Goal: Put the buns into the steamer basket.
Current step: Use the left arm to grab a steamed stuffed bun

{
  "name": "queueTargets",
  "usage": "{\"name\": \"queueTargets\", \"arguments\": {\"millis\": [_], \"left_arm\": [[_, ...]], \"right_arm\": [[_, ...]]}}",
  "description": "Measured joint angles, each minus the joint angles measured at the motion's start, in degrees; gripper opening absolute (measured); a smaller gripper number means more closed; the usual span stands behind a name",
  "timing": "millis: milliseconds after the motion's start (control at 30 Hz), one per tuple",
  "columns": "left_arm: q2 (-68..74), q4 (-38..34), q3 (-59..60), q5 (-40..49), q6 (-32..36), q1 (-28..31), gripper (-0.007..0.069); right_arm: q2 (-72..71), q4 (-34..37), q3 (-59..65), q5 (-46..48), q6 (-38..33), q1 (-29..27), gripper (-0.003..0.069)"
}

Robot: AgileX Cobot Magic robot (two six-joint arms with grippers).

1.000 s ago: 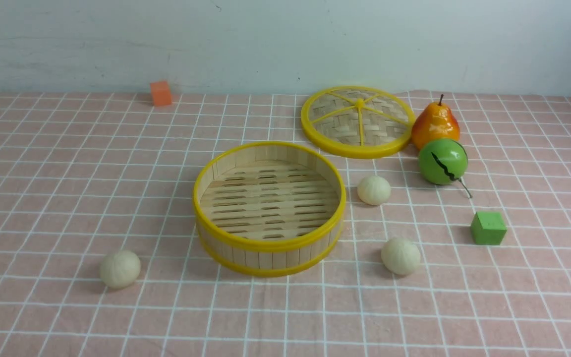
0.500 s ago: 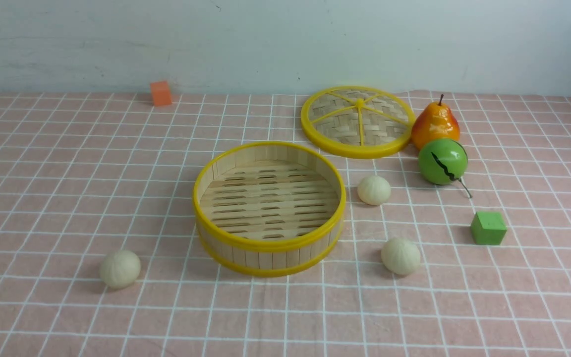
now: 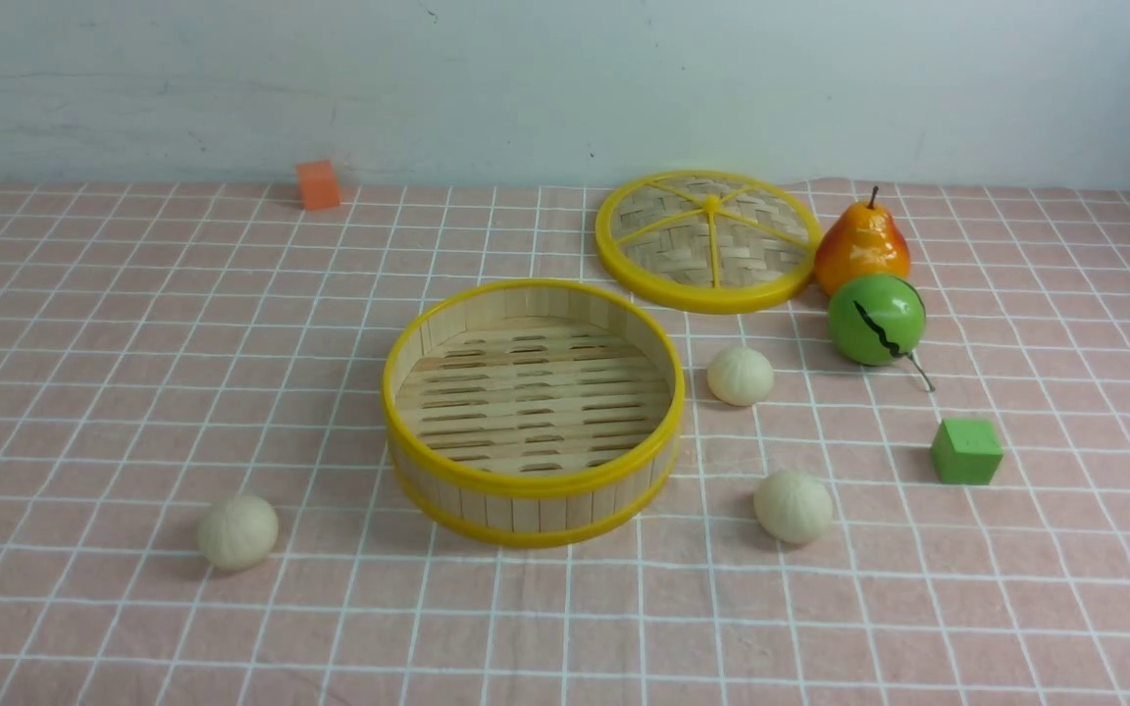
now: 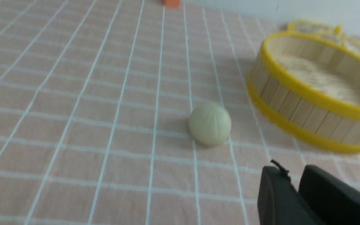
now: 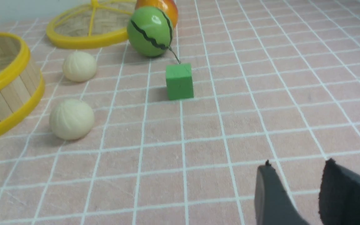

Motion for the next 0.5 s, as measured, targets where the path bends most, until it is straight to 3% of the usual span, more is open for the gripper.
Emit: {"name": "queueTargets", "arguments": {"millis": [333, 500], "left_arm": [[0.0, -0.92, 0.0, -30.23, -0.89, 0.0, 0.0113], [-0.01, -3.16, -0.07, -40.91, -11.43, 0.0, 0.012]], "right_arm": [[0.0, -1.68, 0.0, -26.23, 4.02, 0.0, 0.0239], [0.79, -0.8, 0.0, -34.23, 6.69, 0.0, 0.0225]]}}
